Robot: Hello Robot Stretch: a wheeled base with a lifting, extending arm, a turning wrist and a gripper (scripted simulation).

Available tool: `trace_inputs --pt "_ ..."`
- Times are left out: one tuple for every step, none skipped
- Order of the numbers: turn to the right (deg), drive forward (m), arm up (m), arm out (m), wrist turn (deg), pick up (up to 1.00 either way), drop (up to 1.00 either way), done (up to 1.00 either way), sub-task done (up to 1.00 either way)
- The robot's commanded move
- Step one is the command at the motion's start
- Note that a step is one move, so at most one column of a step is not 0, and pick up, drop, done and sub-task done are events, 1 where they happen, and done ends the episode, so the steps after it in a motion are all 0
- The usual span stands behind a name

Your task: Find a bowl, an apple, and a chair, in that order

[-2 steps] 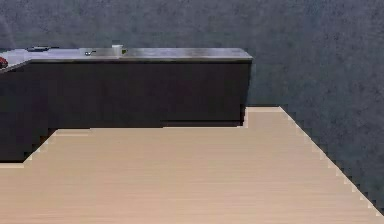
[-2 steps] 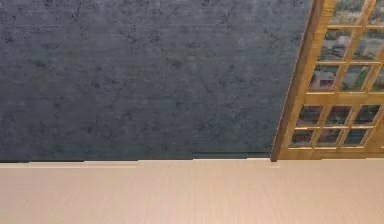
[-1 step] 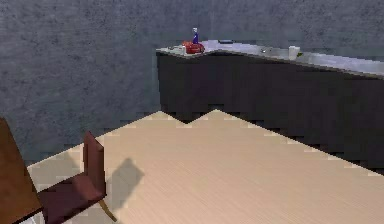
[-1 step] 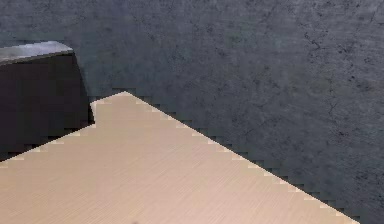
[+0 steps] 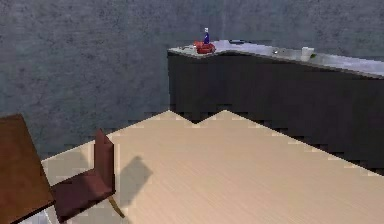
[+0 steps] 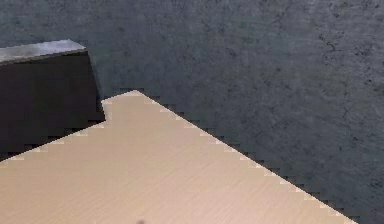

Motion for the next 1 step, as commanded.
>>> trace_inputs --pt "45.0 0.0 0.0 0.0 0.0 0.0 0.0 0.0 0.0"
